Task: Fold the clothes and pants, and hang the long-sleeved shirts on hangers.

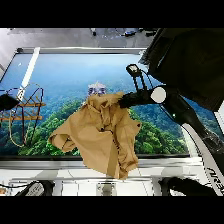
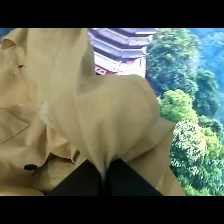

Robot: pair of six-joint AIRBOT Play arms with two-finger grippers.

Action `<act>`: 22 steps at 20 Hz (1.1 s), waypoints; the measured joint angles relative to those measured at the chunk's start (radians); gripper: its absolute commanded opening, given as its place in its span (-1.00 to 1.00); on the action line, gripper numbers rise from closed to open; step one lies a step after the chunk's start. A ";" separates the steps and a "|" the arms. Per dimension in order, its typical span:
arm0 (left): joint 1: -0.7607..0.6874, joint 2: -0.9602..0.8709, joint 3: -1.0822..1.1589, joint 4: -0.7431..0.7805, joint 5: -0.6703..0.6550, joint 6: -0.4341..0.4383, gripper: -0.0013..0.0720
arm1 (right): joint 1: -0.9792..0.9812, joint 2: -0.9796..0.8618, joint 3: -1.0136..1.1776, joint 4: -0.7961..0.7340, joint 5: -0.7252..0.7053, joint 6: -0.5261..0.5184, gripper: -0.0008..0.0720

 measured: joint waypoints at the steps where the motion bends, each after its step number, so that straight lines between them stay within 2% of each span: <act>1: 0.056 -0.002 -0.019 -0.007 0.002 0.005 0.28 | 0.000 0.000 0.000 0.003 -0.001 -0.003 -0.89; 3: 0.142 -0.013 -0.067 -0.007 -0.004 0.020 0.28 | 0.001 0.000 0.000 0.003 -0.003 -0.007 -0.89; 6: 0.192 -0.053 -0.145 -0.032 -0.041 0.060 0.28 | 0.001 0.000 0.000 0.003 -0.007 -0.010 -0.89; 9: 0.192 -0.131 -0.189 -0.055 -0.076 0.085 0.28 | 0.001 0.000 0.000 0.003 -0.007 -0.010 -0.89; 11: 0.177 -0.189 -0.203 -0.062 -0.086 0.094 0.17 | 0.001 0.000 0.000 0.003 -0.007 -0.011 -0.89; 17: 0.109 -0.298 -0.215 -0.070 -0.130 0.183 0.17 | 0.001 0.000 0.000 0.003 -0.014 -0.011 -0.89; 18: 0.099 -0.306 -0.216 -0.071 -0.140 0.213 0.04 | 0.001 0.000 0.000 0.003 -0.014 -0.011 -0.89; 19: 0.090 -0.311 -0.217 -0.071 -0.143 0.240 -0.58 | 0.001 0.000 0.000 0.003 -0.014 -0.011 -0.89; 20: 0.082 -0.314 -0.217 -0.071 -0.151 0.260 -0.87 | 0.001 0.000 0.000 0.003 -0.014 -0.011 -0.89; 21: 0.075 -0.317 -0.216 -0.068 -0.159 0.300 -0.87 | 0.001 0.000 0.000 0.003 -0.015 -0.011 -0.89; 22: 0.068 -0.317 -0.217 -0.079 -0.159 0.288 -0.87 | 0.001 0.000 0.000 0.003 -0.015 -0.011 -0.89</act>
